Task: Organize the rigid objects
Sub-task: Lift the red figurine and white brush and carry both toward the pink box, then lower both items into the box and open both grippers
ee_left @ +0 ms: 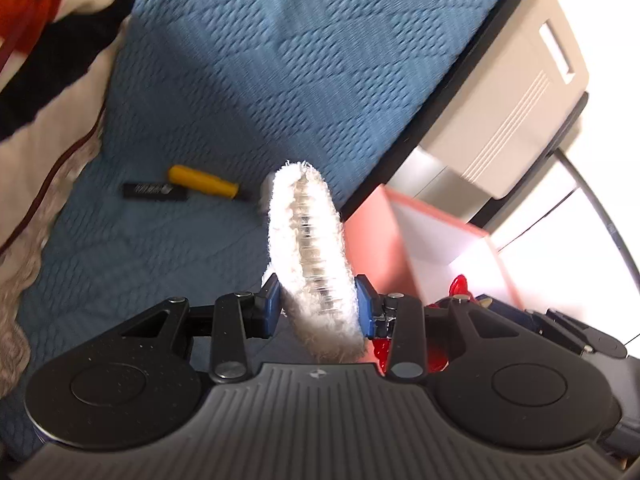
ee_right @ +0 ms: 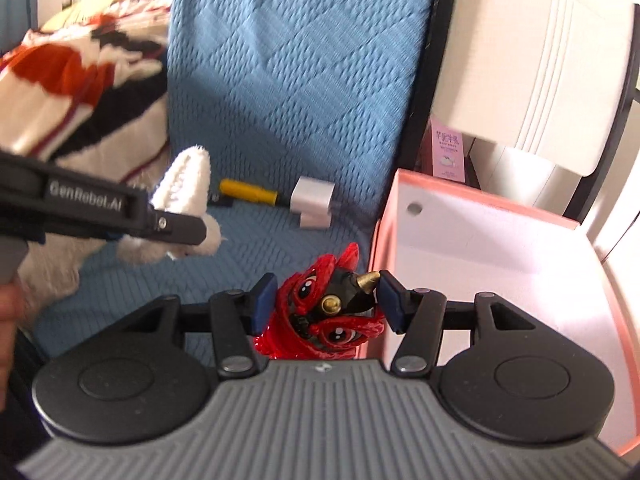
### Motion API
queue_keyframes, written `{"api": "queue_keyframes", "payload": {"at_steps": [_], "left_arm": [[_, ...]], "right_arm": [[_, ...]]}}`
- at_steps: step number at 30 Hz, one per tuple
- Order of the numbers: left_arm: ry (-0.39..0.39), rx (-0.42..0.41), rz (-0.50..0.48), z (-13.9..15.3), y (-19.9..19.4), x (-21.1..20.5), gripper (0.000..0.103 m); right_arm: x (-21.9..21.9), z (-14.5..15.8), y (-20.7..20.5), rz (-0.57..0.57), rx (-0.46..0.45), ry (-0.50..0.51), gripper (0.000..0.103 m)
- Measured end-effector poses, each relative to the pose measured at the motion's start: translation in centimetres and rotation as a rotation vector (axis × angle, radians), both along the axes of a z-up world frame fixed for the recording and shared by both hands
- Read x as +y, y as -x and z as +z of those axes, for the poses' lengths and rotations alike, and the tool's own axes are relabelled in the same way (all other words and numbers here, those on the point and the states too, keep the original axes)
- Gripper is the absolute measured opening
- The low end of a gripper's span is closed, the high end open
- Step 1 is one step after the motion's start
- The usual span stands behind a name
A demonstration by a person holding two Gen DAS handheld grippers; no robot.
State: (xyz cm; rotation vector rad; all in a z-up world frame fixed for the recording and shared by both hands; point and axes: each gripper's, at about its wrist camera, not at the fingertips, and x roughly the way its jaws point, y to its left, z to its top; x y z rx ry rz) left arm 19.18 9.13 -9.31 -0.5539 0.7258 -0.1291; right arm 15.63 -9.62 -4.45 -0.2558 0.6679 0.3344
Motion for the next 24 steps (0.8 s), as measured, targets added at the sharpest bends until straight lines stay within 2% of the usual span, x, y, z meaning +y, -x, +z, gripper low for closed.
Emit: {"api": "queue_keyframes", "payload": {"at_steps": [4,8,14,20,24], "left_arm": [[0.0,-0.041,-0.029,2.6,-1.2,-1.7,0.043],[-0.002,-0.076,-0.07,5.2,-3.0,-4.2,0.043],[0.014,-0.099,-0.148,7.2,-5.1,-8.8,0.043],[0.005,-0.076,-0.22,6.7,-7.0,-13.9,0.043],[-0.009,-0.033,-0.264,5.1,-7.7,-16.4,0.043]], "right_arm": [[-1.4,3.0,-1.1,-0.002,-0.053,0.013,0.057],[-3.8,5.5,-2.5,-0.029,-0.07,-0.014,0.057],[-7.6,8.0,-3.4,-0.088,-0.112,-0.001,0.057],[-11.5,7.8,-4.3,-0.149,-0.083,0.017,0.058],[-13.8,5.9,-5.2,-0.186,-0.017,0.022,0.058]]}}
